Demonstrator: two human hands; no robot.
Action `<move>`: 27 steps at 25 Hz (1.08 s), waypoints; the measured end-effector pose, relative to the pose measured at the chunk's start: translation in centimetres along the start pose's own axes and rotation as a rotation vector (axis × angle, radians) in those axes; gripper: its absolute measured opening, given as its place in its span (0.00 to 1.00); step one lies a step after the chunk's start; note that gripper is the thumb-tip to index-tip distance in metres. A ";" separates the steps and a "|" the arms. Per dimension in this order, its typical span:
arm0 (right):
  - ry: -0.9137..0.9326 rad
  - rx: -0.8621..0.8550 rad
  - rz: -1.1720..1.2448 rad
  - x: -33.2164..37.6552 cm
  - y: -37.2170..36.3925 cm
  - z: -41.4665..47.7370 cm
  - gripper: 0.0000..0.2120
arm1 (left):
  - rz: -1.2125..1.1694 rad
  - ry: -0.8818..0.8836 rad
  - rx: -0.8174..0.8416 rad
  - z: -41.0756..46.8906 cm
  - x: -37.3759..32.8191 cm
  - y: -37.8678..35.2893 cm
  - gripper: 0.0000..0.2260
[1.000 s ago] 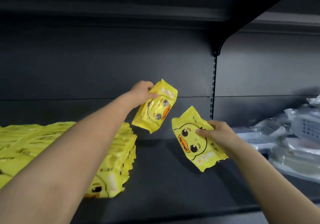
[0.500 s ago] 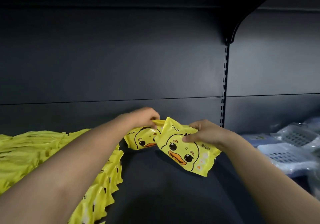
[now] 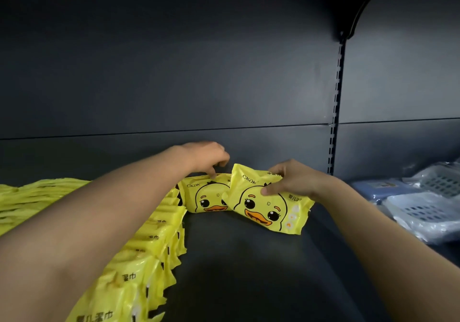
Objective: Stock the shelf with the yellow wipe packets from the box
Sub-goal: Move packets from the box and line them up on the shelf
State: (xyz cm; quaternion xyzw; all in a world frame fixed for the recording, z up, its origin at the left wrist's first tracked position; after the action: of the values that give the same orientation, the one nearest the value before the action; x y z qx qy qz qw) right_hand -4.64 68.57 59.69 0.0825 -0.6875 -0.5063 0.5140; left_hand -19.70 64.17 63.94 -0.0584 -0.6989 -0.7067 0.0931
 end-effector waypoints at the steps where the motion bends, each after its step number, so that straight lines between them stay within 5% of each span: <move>1: 0.014 0.009 -0.024 0.6 -0.2 0.2 0.08 | -0.011 0.044 0.011 -0.7 0.8 0.4 0.15; 5: 0.148 0.000 -0.246 4.9 -2.3 2.7 0.13 | -0.116 0.159 0.005 -4.5 4.1 1.4 0.13; 8: 0.231 -0.193 -0.538 7.4 -5.0 5.3 0.20 | -0.181 0.225 -0.003 -7.3 6.3 0.9 0.13; 10: 0.264 -0.338 -0.701 7.6 -6.4 5.8 0.25 | -0.233 0.252 0.003 -8.5 6.9 0.2 0.16; 14: 0.210 -0.315 -0.822 6.0 -7.7 5.8 0.40 | -0.272 0.261 0.074 -9.6 4.9 -1.9 0.28; 22: 0.169 -0.431 -0.862 6.0 -8.1 5.7 0.38 | -0.349 0.332 0.089 -10.2 1.5 -5.1 0.35; 27: 0.129 -0.422 -0.863 6.2 -8.4 5.5 0.39 | -0.277 0.358 0.045 -10.7 1.4 -5.4 0.30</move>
State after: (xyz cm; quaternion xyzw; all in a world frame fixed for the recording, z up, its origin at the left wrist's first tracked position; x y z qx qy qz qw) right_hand -15.25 64.03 57.22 0.2854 -0.4396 -0.7954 0.3044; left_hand -21.73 53.41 58.82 0.1664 -0.6882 -0.6961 0.1190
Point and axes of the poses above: each hand's wrist, its own z-axis towards the middle knuckle, its own y-axis out of the back of the hand, x = y × z, the point moved 8 cm from there along z, towards the middle knuckle, and after that the axes turned 12 degrees about -z, right-handed, at the moved point
